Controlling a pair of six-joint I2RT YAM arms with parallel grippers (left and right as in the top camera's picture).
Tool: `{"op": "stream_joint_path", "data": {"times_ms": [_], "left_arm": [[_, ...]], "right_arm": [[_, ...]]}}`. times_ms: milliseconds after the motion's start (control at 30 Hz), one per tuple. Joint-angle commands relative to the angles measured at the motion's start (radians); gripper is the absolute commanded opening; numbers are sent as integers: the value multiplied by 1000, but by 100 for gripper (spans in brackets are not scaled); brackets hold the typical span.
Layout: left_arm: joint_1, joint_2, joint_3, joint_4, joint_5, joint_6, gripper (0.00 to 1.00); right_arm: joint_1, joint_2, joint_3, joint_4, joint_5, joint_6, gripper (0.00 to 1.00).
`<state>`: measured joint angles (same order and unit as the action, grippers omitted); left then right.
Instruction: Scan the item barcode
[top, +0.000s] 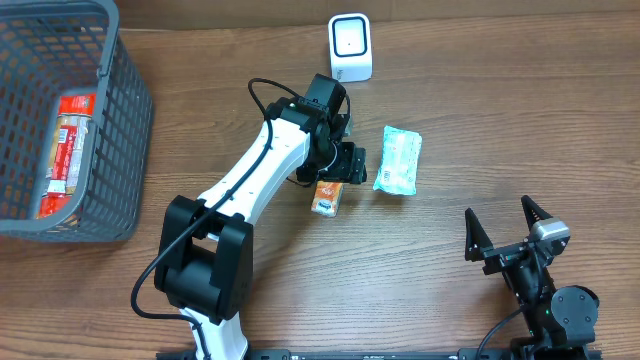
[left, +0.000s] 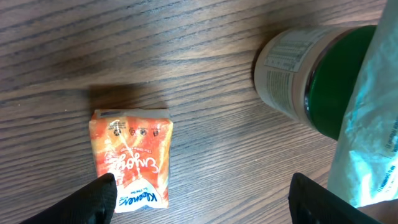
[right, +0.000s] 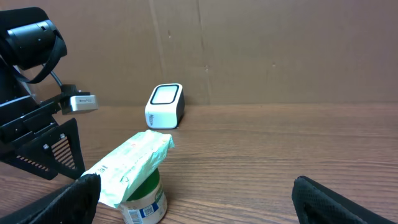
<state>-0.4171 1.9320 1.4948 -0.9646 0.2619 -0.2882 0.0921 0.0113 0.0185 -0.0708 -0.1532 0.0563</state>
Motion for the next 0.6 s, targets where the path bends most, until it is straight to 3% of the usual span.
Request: {"op": "stream_joint_path", "data": {"times_ms": [0,567], "left_arm": [[-10,5,13,1,9,-15,79],[28,45,12,-20,-71,-4,75]], "right_arm": [[-3,-7,-11,4,-6,3,100],[-3,-7,-11,4,-6,2,100]]}}
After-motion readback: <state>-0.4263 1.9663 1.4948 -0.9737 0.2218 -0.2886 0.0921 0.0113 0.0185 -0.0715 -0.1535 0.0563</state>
